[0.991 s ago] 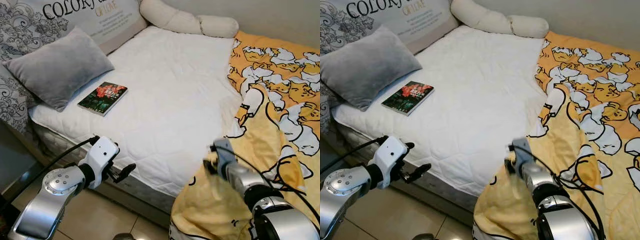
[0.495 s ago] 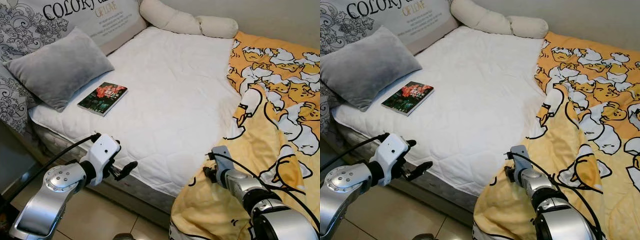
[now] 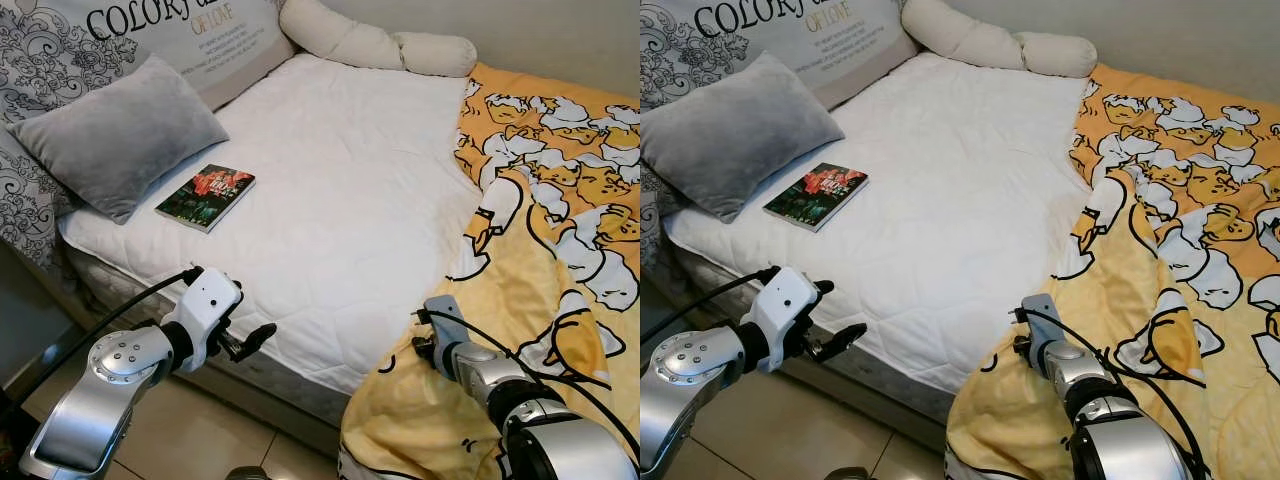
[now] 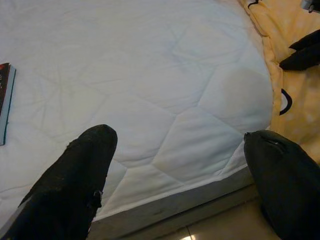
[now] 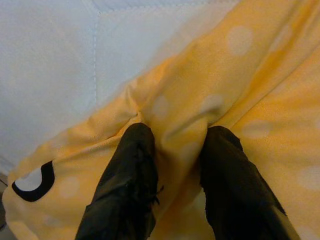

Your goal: Clean up the room

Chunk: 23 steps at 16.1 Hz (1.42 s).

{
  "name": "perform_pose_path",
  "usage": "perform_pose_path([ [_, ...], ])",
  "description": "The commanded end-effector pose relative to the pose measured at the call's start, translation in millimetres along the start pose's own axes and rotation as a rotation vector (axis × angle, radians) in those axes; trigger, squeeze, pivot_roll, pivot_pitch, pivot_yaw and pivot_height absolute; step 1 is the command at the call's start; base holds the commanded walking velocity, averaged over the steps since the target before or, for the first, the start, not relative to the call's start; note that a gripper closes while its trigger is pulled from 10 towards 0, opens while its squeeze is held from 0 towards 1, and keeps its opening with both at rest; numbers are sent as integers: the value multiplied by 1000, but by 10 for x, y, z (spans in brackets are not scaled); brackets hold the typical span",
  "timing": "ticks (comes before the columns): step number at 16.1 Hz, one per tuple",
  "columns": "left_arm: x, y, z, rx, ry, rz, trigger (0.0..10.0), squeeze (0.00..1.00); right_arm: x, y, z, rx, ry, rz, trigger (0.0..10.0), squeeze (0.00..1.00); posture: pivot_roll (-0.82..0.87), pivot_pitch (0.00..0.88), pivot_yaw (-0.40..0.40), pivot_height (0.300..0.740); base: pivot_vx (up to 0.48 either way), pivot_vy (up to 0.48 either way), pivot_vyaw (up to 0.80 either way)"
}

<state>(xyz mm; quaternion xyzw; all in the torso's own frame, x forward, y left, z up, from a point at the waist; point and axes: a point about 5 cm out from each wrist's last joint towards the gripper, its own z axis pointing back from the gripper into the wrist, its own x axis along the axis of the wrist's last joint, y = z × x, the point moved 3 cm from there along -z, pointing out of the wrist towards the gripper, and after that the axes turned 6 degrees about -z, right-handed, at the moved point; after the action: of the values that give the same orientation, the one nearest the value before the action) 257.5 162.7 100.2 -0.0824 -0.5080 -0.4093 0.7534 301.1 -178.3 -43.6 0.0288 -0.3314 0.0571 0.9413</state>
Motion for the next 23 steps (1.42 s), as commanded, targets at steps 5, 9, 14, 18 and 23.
perform_pose_path([
  [5, -16, -40, -15, -26, 10, 5, 10000, 0, -49, -73, 18, 17, 7, -28, 0, 0, 165, 0, 0, 740, 0, 0, 0],
  [9, -25, -62, -15, -29, 17, -5, 10000, 0, -27, -49, 26, 75, -6, -23, 0, 0, 170, 0, -7, 740, 0, 0, 0],
  [14, -56, -95, 27, -22, 22, 3, 10000, 0, 87, 158, 158, 477, -17, 53, 0, 0, 170, 0, -16, 740, 0, 0, 0],
  [18, -84, -118, 23, -31, 27, 10, 10000, 0, 47, 304, 541, 898, -29, 178, 0, 0, 156, 0, -7, 740, 0, 0, 0],
  [23, -93, -147, 7, -51, 31, 6, 10000, 0, -63, 455, 909, 1105, -11, 262, 2235, 0, 140, 0, 13, 740, 0, 0, 0],
])
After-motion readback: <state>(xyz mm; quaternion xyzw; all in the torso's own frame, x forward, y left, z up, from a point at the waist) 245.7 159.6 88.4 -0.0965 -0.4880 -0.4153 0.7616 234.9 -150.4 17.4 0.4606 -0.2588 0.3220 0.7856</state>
